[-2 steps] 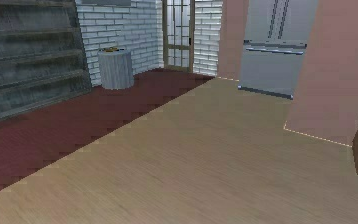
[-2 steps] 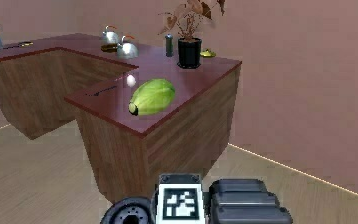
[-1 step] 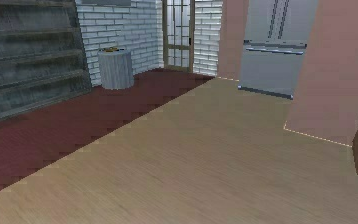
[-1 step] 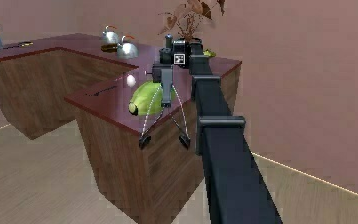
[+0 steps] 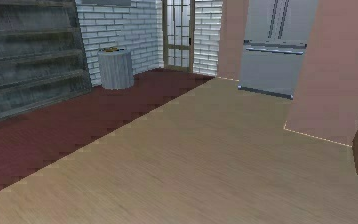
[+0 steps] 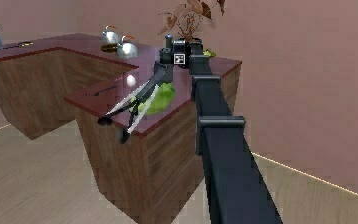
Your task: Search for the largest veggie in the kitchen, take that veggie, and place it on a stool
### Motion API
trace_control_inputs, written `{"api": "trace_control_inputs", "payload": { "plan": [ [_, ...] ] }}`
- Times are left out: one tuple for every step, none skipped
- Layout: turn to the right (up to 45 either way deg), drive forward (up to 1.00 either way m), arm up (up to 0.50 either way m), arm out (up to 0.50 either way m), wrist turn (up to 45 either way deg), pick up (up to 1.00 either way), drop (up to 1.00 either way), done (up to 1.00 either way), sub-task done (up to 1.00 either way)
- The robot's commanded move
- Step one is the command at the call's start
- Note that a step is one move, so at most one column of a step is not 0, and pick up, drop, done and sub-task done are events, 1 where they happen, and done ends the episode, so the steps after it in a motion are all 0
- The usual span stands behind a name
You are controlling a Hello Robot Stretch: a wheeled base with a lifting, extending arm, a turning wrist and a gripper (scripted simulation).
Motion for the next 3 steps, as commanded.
{"api": "trace_control_inputs", "payload": {
  "plan": [
    [0.0, 0.0, 0.0, 0.0, 45.0, 0.0, 0.0, 0.0, 0.0],
    [0.0, 0.0, 0.0, 0.0, 39.0, 0.0, 0.0, 0.0, 0.0],
    [0.0, 0.0, -0.08, 0.0, 0.0, 0.0, 0.0, 0.0, 0.0]
  ]
}}
